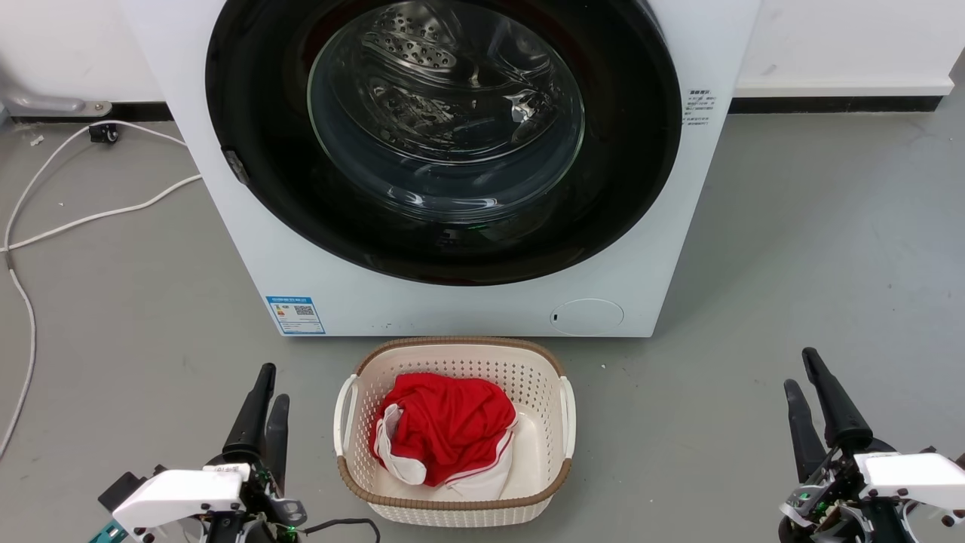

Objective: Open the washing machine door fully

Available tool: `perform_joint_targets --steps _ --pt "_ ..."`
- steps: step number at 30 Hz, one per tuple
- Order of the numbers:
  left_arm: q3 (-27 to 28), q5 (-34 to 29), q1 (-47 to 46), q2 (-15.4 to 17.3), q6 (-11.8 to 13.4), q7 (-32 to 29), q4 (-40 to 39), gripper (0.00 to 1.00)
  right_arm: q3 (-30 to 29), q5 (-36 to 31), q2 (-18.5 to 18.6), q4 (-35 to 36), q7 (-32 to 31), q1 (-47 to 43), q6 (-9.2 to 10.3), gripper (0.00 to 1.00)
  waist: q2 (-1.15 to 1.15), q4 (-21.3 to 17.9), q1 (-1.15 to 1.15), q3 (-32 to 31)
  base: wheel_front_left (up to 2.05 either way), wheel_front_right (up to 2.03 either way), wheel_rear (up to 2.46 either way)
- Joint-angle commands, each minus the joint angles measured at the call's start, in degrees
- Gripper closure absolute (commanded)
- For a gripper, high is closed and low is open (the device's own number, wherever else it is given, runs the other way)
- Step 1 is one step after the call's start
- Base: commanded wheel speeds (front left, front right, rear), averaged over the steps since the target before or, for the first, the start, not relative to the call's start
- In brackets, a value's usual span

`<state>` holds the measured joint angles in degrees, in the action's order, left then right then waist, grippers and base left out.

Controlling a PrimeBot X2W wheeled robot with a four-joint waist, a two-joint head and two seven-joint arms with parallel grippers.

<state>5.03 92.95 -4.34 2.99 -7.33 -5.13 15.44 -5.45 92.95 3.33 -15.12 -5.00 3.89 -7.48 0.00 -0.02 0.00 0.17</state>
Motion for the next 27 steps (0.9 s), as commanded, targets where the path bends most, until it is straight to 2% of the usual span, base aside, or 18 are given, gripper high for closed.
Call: perform_joint_targets --steps 1,8,12,23,27 --pt "-0.56 -0.14 -1.36 0.26 -0.06 0.54 -1.23 0.00 0.25 -0.21 0.10 1.50 0.47 0.98 -0.01 0.00 0.00 -0.01 0.00 0.01 0.00 0.00 0.00" --pt "-1.86 -2.52 -1.79 0.23 -0.08 2.54 -2.54 0.00 0.27 -2.64 0.05 3.19 2.41 0.32 -0.01 0.00 0.00 0.03 0.00 0.00 0.00 0.00 0.00" --pt "-1.96 -5.92 -2.01 0.22 -0.08 3.57 -3.89 0.00 0.07 -5.75 0.02 4.47 3.44 0.14 -0.01 0.00 0.00 0.04 0.00 0.02 0.00 0.00 0.00" --pt "-3.25 -18.67 -3.09 0.18 -0.10 6.16 -7.29 0.00 0.62 -22.48 -0.06 9.14 6.04 -0.56 -0.01 0.00 0.00 0.28 0.00 0.09 0.00 0.00 0.00" --pt "-4.18 -23.86 -3.37 0.16 -0.11 7.06 -7.99 0.00 1.24 -26.75 -0.08 10.53 6.91 -0.77 -0.01 0.00 0.00 0.30 0.00 0.11 0.00 0.00 0.00"
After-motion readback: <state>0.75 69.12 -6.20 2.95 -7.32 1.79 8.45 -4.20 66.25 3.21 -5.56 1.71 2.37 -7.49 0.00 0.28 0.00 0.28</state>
